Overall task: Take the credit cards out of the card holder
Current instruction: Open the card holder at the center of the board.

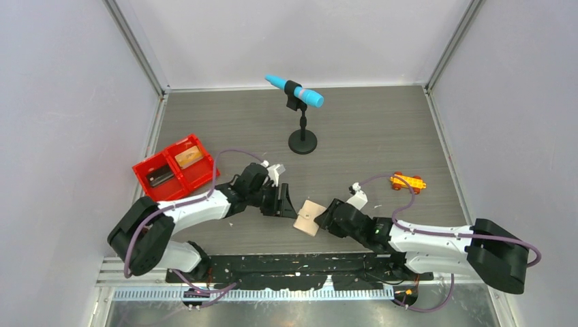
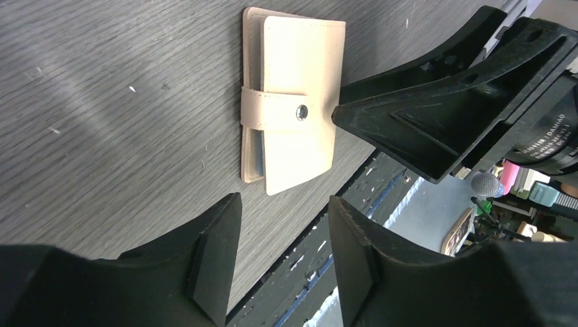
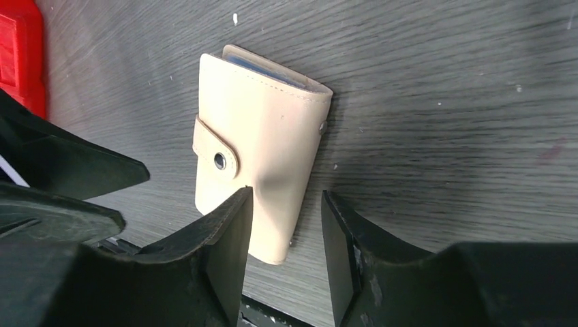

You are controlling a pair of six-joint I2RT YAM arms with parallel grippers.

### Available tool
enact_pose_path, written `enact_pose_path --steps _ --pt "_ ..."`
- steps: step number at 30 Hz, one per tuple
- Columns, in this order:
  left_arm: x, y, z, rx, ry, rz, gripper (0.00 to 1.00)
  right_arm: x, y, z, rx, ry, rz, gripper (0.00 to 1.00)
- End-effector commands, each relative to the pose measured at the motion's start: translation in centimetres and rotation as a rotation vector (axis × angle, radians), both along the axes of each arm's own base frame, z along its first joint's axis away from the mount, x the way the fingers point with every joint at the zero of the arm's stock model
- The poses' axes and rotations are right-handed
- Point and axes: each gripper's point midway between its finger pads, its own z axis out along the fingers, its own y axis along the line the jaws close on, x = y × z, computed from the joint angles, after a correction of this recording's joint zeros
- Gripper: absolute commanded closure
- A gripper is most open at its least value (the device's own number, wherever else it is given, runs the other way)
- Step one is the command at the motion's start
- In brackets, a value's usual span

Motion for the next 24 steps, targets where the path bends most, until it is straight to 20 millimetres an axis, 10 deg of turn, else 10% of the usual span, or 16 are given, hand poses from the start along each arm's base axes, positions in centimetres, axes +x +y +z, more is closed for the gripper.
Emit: enact_pose_path --steps 1,9,13,24 --pt "0.1 -1.4 -0.2 -0.057 0.000 -0.025 0.50 0.7 -0.3 -0.6 -0.019 0.002 -0.051 0.52" --pt "-0.3 -2.0 -1.6 -0.043 0.032 -0.042 0.58 1.3 0.1 -0.4 0.051 -0.015 -0.059 0.67" --pt "-0.5 -2.5 -1.6 -0.048 0.040 -0.044 0.59 1.8 -0.4 0.7 0.079 -0.070 -0.053 0.94" --pt "0.2 -2.8 1.7 0.063 -0.105 -0.058 0.48 1.6 0.4 4.4 0.132 -0.142 0.023 0.95"
